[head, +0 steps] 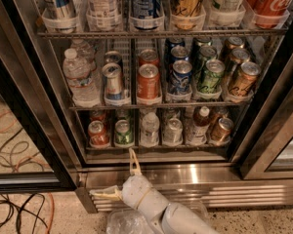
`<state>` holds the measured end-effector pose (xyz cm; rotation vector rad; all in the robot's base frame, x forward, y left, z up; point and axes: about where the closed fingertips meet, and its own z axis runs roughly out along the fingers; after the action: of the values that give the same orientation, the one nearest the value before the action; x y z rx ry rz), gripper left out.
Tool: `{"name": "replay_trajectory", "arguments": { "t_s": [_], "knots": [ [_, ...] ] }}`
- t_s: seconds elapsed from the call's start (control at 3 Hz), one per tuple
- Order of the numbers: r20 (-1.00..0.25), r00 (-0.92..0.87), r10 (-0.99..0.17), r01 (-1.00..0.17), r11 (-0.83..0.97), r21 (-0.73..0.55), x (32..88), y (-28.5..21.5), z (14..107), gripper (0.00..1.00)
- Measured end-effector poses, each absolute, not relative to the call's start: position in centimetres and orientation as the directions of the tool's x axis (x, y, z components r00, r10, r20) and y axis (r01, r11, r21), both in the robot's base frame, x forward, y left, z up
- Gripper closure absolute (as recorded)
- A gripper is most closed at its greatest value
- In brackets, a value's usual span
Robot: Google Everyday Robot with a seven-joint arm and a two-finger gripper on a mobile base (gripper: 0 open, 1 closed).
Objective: Pick coke can from bottom shelf of fridge
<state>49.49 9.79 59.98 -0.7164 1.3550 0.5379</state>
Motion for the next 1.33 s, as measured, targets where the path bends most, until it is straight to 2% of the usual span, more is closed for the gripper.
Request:
{"name": "replay_trajectory", "arguments": {
  "t_s": [0.67,1.33],
  "knots": [
    [-0.973,0.226,-0.047,-0.701,0.686,-0.196,52.0,10.7,61.1,0.0],
    [-0.977,0.199,-0.082,-0.735,0.647,-0.204,54.6,14.2,58.5,0.0]
  ]
}}
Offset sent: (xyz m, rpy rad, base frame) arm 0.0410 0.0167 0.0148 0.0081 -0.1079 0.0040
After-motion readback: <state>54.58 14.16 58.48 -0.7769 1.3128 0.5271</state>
